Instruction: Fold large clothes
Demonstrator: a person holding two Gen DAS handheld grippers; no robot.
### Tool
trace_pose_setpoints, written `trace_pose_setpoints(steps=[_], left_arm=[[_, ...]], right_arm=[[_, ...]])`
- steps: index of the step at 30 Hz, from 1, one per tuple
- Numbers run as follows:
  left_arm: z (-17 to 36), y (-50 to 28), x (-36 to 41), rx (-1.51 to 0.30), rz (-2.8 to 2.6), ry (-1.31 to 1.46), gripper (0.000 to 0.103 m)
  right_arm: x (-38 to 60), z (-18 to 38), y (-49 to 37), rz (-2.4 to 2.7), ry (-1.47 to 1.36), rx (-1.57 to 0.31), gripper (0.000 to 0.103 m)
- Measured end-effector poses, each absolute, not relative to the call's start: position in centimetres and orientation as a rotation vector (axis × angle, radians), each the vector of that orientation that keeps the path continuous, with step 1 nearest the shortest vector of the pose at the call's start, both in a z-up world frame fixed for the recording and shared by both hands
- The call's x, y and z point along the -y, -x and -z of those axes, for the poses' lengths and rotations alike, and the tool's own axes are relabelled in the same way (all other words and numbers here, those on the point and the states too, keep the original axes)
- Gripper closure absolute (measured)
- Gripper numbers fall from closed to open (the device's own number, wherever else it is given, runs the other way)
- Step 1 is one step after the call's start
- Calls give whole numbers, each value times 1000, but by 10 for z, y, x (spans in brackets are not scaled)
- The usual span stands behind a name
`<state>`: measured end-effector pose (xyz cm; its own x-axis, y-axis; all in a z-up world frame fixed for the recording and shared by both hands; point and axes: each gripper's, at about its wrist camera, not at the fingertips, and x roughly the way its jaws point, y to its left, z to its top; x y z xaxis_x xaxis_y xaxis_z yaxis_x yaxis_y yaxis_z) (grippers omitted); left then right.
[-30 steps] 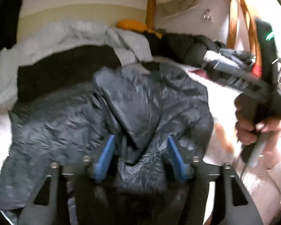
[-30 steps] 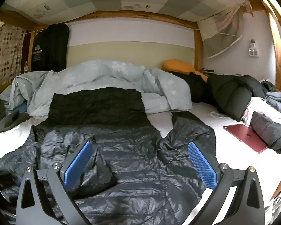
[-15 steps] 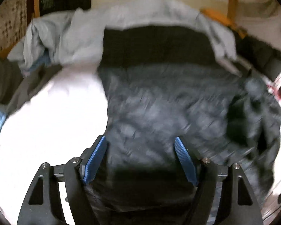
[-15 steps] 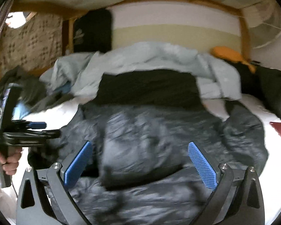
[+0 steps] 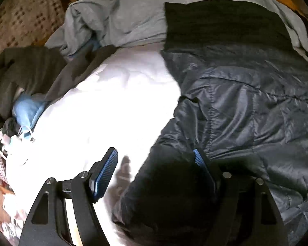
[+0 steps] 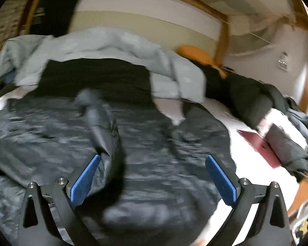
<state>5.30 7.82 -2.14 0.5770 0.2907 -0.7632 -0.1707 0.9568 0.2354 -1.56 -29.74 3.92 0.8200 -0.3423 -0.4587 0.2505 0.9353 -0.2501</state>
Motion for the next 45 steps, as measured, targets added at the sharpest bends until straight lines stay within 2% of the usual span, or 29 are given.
trace_pose_setpoints(steps=[4,7,11,13,15,18,19,20,21,23,27,30,34,37,39,42,43,44,45], left_arm=[[13,-46,-79,-876,-283,-146,29],[-7,-35,-80,-799,-141,-41,30],[-31,-21,-75,-733,113,129,30],[-26,-25,-66,-768,109,86,30],[-8,-37,-62,-826,32,14,30],[23,-52,-64,-924,-91,-45,28],[27,-55,-65,-928,-112,-47,28],[28,-56,-66,-929,-122,-41,28],[27,-57,-67,-927,-135,-35,28],[21,-53,-70,-904,-196,-36,29],[13,-50,-80,-852,-287,-43,31],[11,-52,-84,-860,-230,4,31],[27,-62,-72,-936,-233,-106,30],[34,-56,-73,-948,-263,-104,30],[27,-51,-75,-905,-316,-113,30],[7,-36,-80,-808,-252,-19,31],[-2,-31,-81,-777,-189,32,31],[-8,-28,-81,-756,-138,72,31],[-14,-24,-80,-737,-91,103,31]], right_arm=[[330,-42,9,397,110,-552,2],[351,-45,14,366,8,-554,2],[367,-51,18,192,-173,-556,3],[364,-44,9,57,-207,-636,4],[356,-26,-6,37,-162,-757,15],[349,-7,-19,86,-88,-843,35],[347,-3,-21,88,-73,-861,57],[346,-2,-22,86,-67,-866,88],[347,-3,-21,87,-66,-857,97],[343,-14,-15,99,-43,-775,99],[336,-46,-16,121,55,-616,99],[337,-43,-34,157,84,-658,99],[356,-6,-57,286,69,-824,95],[363,-2,-53,319,67,-822,92],[368,-17,-41,324,40,-766,85],[369,-37,-18,289,-1,-684,54],[366,-45,-9,262,-11,-646,34],[362,-49,-5,253,-2,-625,26],[358,-50,-4,246,14,-620,26]])
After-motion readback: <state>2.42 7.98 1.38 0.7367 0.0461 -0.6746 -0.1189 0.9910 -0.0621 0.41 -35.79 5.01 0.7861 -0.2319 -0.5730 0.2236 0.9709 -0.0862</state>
